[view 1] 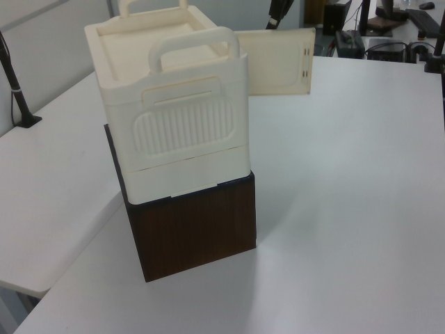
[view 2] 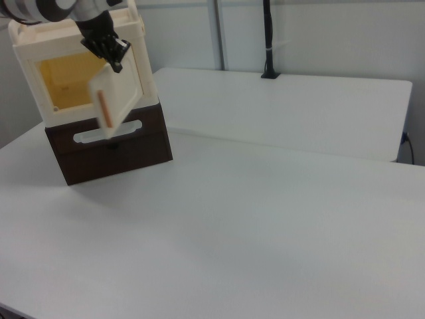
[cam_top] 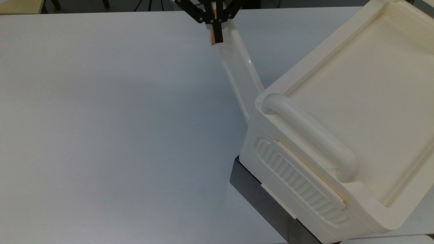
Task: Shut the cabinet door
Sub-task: 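Push the door edge with the gripper, swinging it toward the cabinet front, then press the door flush against the cabinet front with the gripper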
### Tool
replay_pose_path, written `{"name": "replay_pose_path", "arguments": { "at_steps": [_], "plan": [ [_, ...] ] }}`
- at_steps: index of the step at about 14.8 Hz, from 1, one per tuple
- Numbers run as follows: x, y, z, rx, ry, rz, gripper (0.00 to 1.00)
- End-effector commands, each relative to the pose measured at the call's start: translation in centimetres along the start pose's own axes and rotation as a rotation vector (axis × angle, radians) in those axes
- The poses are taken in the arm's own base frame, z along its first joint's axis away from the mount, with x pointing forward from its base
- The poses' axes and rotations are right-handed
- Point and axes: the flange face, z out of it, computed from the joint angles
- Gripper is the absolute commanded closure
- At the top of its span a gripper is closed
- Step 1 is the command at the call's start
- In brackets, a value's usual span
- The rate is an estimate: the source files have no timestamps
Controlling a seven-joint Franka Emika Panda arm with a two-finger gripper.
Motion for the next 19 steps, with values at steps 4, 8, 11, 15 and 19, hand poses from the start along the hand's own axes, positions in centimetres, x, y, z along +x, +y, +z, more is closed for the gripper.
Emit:
{"name": "replay_pose_path", "arguments": {
  "at_steps": [4, 8, 11, 15, 19],
  "plan": [
    [-0.6, -0.9, -0.2, 0.026, -0.017, 0.002, 1.0],
    [-0.8, -2.8, 0.5, 0.038, -0.026, -0.035, 1.0],
    [-0.4, -5.5, 1.6, 0.062, 0.018, -0.071, 1.0],
    [-0.4, -9.7, 3.8, 0.095, 0.043, -0.131, 1.0],
    [0.2, -12.6, 4.8, 0.132, 0.143, -0.175, 1.0]
  ]
}}
